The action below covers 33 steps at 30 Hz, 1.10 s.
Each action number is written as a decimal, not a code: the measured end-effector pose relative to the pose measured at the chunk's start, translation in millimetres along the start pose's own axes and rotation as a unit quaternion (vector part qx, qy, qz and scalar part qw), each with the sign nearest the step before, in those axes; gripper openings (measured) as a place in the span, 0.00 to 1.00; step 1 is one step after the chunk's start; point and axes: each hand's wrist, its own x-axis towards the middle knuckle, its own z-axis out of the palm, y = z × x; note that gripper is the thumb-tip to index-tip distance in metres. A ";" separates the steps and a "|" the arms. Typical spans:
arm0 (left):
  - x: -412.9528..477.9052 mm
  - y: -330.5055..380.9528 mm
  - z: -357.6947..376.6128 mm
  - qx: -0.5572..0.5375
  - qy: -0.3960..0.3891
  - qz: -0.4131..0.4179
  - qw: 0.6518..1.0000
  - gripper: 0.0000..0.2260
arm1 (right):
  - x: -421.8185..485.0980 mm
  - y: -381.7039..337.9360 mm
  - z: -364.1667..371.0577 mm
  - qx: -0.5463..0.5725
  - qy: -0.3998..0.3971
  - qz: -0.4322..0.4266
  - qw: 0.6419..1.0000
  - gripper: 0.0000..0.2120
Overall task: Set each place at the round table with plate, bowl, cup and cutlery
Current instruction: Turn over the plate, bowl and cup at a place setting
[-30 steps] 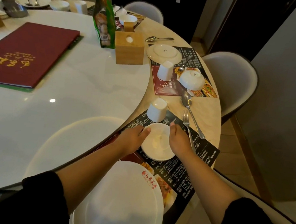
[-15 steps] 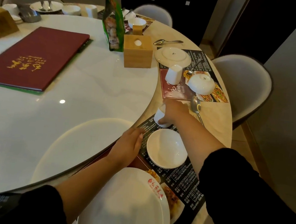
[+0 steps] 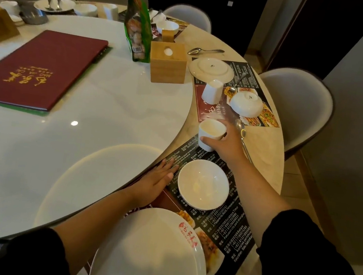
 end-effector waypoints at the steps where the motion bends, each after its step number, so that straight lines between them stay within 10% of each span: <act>1: -0.1 0.5 0.1 0.000 0.000 0.001 1.000 0.21 | -0.8 1.1 0.7 -0.004 -0.004 -0.008 1.000 0.31; 11: -1.2 5.6 0.5 -0.020 0.015 -0.007 1.000 0.21 | -5.3 3.0 6.9 -0.050 -0.032 -0.016 0.998 0.33; 15: -6.1 9.0 -4.3 -0.217 0.001 -0.072 0.973 0.25 | -8.0 -1.3 2.7 -0.058 -0.056 -0.018 0.997 0.41; 20: -14.8 45.1 8.6 -0.102 0.172 -0.067 0.977 0.22 | -48.9 -13.4 -18.9 0.030 0.067 0.035 0.997 0.25; 28: -13.4 68.7 17.0 -0.070 0.125 -0.127 0.982 0.17 | -165.0 -2.2 -39.7 0.097 0.166 0.081 0.978 0.16; 33: -52.2 71.5 -1.9 -0.085 0.222 -0.106 0.966 0.17 | -208.1 6.1 -29.6 0.056 0.025 0.127 0.990 0.17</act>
